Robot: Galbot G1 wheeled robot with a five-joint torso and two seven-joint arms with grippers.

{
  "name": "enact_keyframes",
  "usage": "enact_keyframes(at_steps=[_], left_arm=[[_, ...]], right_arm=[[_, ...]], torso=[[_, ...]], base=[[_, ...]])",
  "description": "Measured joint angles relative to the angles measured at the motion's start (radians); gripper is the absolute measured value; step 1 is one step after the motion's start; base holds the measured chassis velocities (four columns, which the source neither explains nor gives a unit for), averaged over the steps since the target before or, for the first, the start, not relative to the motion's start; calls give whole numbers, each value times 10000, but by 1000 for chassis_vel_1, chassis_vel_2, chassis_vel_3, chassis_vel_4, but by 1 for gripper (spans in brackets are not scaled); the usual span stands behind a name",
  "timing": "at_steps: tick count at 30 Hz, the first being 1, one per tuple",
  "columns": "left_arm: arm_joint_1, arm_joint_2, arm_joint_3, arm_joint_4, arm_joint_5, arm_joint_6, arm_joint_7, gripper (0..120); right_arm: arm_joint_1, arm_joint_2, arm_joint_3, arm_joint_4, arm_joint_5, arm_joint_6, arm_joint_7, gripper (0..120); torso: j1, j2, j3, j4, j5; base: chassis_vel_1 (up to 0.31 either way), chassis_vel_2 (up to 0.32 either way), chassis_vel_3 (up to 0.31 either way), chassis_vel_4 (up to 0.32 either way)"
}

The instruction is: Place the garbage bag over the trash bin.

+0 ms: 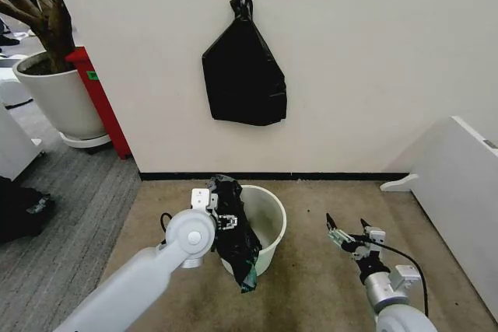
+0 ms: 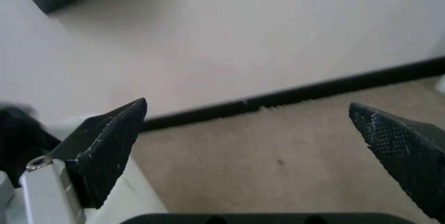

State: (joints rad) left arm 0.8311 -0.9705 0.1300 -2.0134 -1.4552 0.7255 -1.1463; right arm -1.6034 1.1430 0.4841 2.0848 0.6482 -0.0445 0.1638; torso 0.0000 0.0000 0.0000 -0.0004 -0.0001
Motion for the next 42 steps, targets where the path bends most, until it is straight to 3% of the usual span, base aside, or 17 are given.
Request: enact_keyframes(at_steps=[5, 13, 18, 24, 32, 40, 42], left_arm=[[604, 638, -789, -465, -272, -58, 152, 100], [1701, 1212, -1811, -1288, -314, -259, 407, 100], [2305, 1468, -2226, -1774, -156, -349, 551, 100], [3166, 1637, -2423, -2369, 188, -469, 804, 100], [3449, 1644, -2428, -2626, 324, -522, 836, 100], [3537, 1573, -2390, -2592, 618, -505, 889, 100], [3537, 1573, -2390, -2592, 618, -505, 889, 100]], right_arm=[[956, -600, -680, 901, 1366, -1104, 826, 100], [3582, -1226, -3684, 1233, 3824, -2522, 2541, 100], [4691, -1169, -5013, 922, 4317, -3049, 3027, 100], [5990, -550, -6544, -268, 4461, -3271, 3386, 100], [6251, -276, -6835, -778, 4825, -3483, 3851, 96], [6513, -62, -6958, -1377, 4958, -3536, 4247, 64], [6513, -62, -6958, -1377, 4958, -3536, 4247, 64]], torso=[[0, 0, 0, 4, -2], [0, 0, 1, 5, -2], [0, 0, 1, 4, -1], [0, -1, 1, 5, -2], [0, 0, 0, 2, -2], [0, 0, 0, 3, -1], [0, 0, 0, 3, -1]], base=[[0, 0, 0, 0], [0, 0, 0, 0], [0, 0, 0, 0], [0, 0, 0, 0], [0, 0, 0, 0], [0, 0, 0, 0], [0, 0, 0, 0]])
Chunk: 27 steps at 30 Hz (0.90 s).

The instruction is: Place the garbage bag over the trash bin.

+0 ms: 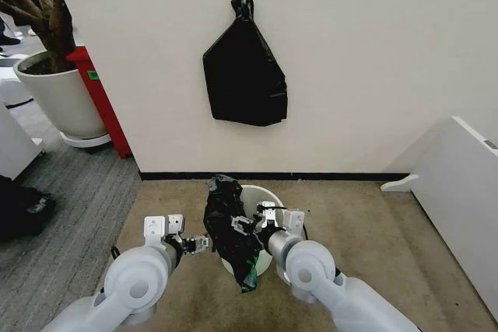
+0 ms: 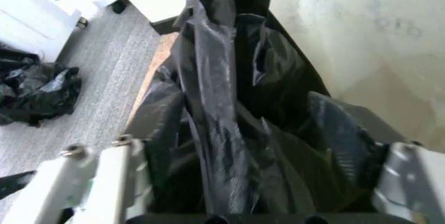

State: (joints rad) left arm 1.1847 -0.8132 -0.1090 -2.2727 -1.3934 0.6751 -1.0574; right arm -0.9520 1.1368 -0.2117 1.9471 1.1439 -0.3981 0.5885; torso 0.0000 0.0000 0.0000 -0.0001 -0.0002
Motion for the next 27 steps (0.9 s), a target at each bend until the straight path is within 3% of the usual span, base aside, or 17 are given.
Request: enact_keyframes(at_steps=[5, 7, 16, 27], left_arm=[[-143, 21, 7, 33, 11, 22, -12, 100], [-163, 20, 13, 42, 10, 22, -12, 100], [-472, -118, 177, 306, 3, 8, 37, 100], [-1290, -294, 529, 786, -106, 4, 181, 100]], right_arm=[[108, 118, -25, -153, 67, 12, 187, 39], [106, 120, -25, -154, 60, 16, 194, 36], [-115, 29, 239, -10, -282, 168, 358, 0], [-486, -40, 515, 424, -1092, 424, 887, 0]], torso=[[0, 0, 0, 1, 2], [0, 0, 0, 0, 2], [0, 0, 0, 1, 2], [0, 0, 0, 0, 3]], base=[[0, 0, 0, 0], [0, 0, 0, 0], [0, 0, 0, 0], [0, 0, 0, 0]])
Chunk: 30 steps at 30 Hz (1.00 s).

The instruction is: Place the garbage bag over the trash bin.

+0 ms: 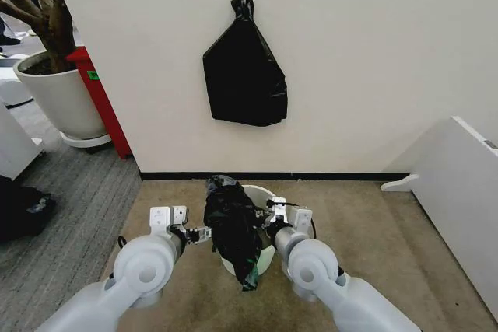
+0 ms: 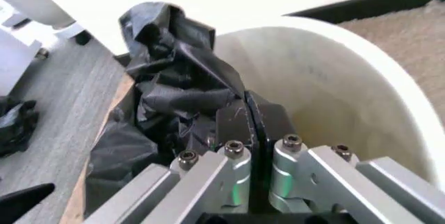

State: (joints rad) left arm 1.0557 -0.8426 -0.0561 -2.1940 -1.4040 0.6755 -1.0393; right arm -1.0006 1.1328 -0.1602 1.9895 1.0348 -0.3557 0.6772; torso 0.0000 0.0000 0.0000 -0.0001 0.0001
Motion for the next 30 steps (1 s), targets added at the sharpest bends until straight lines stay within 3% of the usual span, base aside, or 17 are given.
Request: enact_keyframes(at_steps=[10, 30], left_arm=[[-745, -378, 296, 637, -58, 29, 90, 100], [-1926, -1934, 1296, 2347, -336, 198, -374, 97]], right_arm=[[-120, -6, 302, 305, -373, 47, 391, 0], [-456, -23, 437, 634, -494, 102, 452, 0]], torso=[[0, 0, 0, 2, 1], [0, 0, 0, 0, 0]], base=[[0, 0, 0, 0], [0, 0, 0, 0]])
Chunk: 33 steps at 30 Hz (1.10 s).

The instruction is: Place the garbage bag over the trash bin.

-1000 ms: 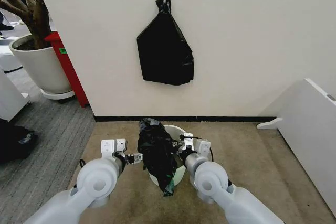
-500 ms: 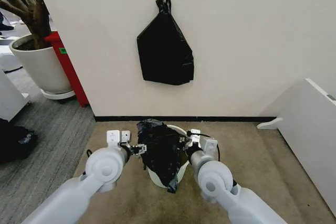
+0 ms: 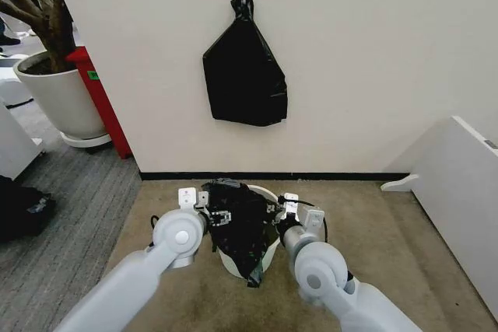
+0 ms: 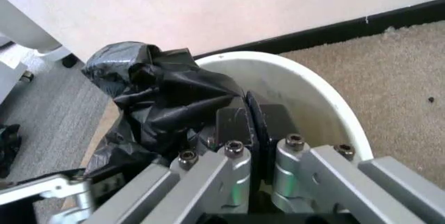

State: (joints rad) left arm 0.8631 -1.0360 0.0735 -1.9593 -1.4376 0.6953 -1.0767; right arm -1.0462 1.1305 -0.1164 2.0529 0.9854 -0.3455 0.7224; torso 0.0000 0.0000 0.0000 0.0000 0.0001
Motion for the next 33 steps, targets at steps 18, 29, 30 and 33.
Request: enact_keyframes(at_steps=[18, 29, 30, 33], left_arm=[[-135, -572, 188, 728, -555, 204, -1007, 40], [-102, -581, 177, 840, -569, 244, -1128, 3], [-90, -574, 172, 832, -569, 234, -1138, 3], [-56, -552, 153, 766, -569, 198, -1180, 3]], right_arm=[[17, -33, 308, -62, 87, 2, -24, 0], [-5, -24, 442, -97, 137, 2, -35, 0], [-20, -24, 472, -96, 136, 2, -36, 0], [-58, -25, 541, -70, 135, 9, -36, 0]], torso=[[0, 0, 0, 0, 0], [0, 0, -2, -1, -2], [0, 0, -2, -2, -2], [0, 0, -2, -1, -1]], base=[[0, 0, 0, 0], [0, 0, 0, 0], [0, 0, 0, 0], [0, 0, 0, 0]])
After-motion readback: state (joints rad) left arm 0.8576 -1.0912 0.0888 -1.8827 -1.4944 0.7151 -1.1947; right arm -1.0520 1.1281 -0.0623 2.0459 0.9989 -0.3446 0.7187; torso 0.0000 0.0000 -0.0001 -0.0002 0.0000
